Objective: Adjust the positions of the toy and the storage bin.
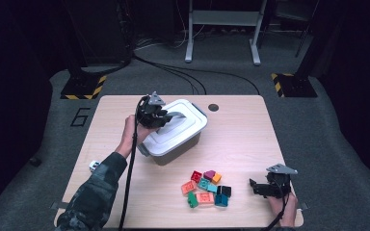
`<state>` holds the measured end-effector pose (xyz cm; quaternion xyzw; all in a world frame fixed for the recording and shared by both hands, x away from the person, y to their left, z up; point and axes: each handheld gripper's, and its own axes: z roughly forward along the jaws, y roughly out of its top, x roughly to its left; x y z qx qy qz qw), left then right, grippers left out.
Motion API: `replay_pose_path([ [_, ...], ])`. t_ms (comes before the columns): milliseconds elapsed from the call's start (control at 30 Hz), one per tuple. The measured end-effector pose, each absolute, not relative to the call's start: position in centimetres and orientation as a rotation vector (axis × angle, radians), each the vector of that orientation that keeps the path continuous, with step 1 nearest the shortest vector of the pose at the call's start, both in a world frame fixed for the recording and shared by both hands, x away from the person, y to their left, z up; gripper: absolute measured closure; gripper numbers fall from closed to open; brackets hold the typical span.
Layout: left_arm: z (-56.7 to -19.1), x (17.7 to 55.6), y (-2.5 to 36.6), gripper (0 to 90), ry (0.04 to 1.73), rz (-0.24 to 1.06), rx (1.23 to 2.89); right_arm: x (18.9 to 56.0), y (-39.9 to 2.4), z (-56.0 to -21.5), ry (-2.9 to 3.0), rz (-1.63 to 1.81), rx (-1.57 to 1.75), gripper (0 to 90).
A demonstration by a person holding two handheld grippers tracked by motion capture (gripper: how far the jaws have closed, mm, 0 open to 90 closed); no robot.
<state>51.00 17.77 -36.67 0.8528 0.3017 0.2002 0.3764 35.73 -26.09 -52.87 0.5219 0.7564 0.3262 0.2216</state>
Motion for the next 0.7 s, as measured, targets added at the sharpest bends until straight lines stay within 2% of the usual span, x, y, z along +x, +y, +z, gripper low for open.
replay_pose_path([
  [233, -36.7, 50.4, 17.3, 67.0, 0.832, 0.493, 2.15, 35.7, -26.1, -52.9, 2.089, 0.901, 1.442, 4.3],
  [700, -36.6, 49.5, 16.4, 67.0, 0.817, 0.433, 2.134, 35.7, -26.1, -52.9, 2.087, 0.901, 1.44, 4.4],
])
